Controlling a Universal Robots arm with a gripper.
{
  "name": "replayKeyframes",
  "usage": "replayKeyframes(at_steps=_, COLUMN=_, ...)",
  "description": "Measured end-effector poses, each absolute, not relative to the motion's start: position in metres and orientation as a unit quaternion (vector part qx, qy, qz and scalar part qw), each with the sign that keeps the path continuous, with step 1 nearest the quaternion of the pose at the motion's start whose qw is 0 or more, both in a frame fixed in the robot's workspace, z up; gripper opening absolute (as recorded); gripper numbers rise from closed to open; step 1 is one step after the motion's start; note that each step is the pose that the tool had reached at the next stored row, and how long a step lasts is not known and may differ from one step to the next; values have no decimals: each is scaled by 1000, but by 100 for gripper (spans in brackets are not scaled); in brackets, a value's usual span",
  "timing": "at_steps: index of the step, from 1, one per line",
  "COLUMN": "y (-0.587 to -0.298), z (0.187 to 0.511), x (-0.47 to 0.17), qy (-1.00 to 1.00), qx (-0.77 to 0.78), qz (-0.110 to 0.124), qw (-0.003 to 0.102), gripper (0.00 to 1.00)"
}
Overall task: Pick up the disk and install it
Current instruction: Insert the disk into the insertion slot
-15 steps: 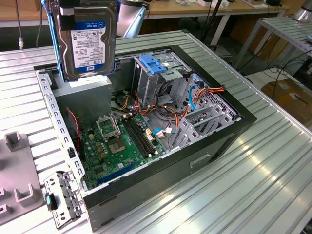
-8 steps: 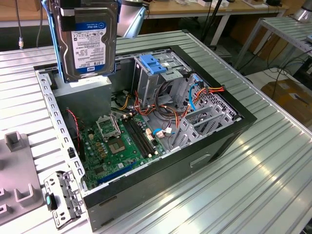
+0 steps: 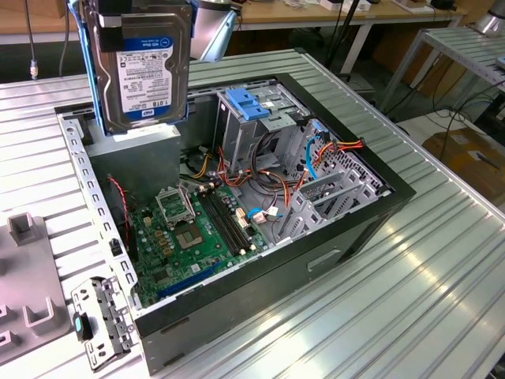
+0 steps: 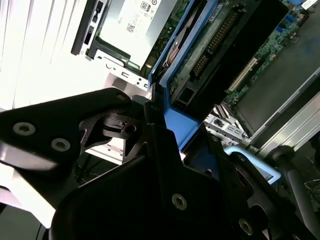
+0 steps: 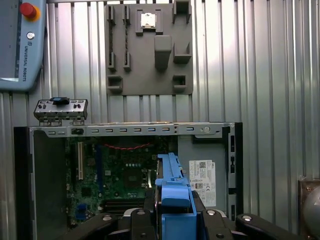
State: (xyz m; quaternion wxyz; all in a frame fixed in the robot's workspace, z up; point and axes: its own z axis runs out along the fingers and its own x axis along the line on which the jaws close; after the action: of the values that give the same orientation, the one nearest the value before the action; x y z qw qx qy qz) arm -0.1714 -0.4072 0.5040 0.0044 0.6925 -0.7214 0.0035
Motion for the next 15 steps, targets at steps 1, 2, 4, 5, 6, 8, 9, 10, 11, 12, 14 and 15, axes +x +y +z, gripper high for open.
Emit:
replayKeyframes(at_steps=1, y=-407, z=504, x=-171, qy=-721, qx=692, qz=3, qw=4, gripper=37)
replayKeyframes(at_steps=2, y=-408, z=504, x=-171, qy=-721, qx=693, qz=3, qw=4, gripper=37)
replayKeyframes(at_steps=4, y=-408, z=504, x=-171, qy=-721, qx=692, qz=3, qw=4, gripper=37)
replayKeyframes(at_steps=5, y=-409, z=504, x=-171, qy=-721, qx=693, qz=3, qw=4, gripper=37)
replayKeyframes(at_steps=6, y=-409, z=504, x=-171, qy=-721, qx=693, qz=3, qw=4, gripper=37)
replayKeyframes(at_steps=8, y=-410, z=504, x=-171, qy=-721, qx=692, qz=3, qw=4, gripper=37)
replayKeyframes(at_steps=9, y=-410, z=504, x=-171, qy=-721, qx=692, qz=3, qw=4, gripper=37)
replayKeyframes(at_steps=10, y=-410, z=504, x=-171, qy=-721, qx=693, qz=4, qw=4, gripper=37)
replayKeyframes(at_steps=11, y=-410, z=504, x=-171, qy=-721, qx=693, qz=3, qw=4, gripper=37)
replayKeyframes(at_steps=12, y=-411, z=504, x=-171, qy=-721, qx=693, qz=4, qw=4, gripper=37)
replayKeyframes(at_steps=14, y=-411, z=504, x=-171, qy=-721, qx=692, qz=4, qw=4, gripper=37)
replayKeyframes(at_steps=15, y=-411, z=504, x=-171, qy=-721, qx=692, qz=4, qw=4, gripper=37)
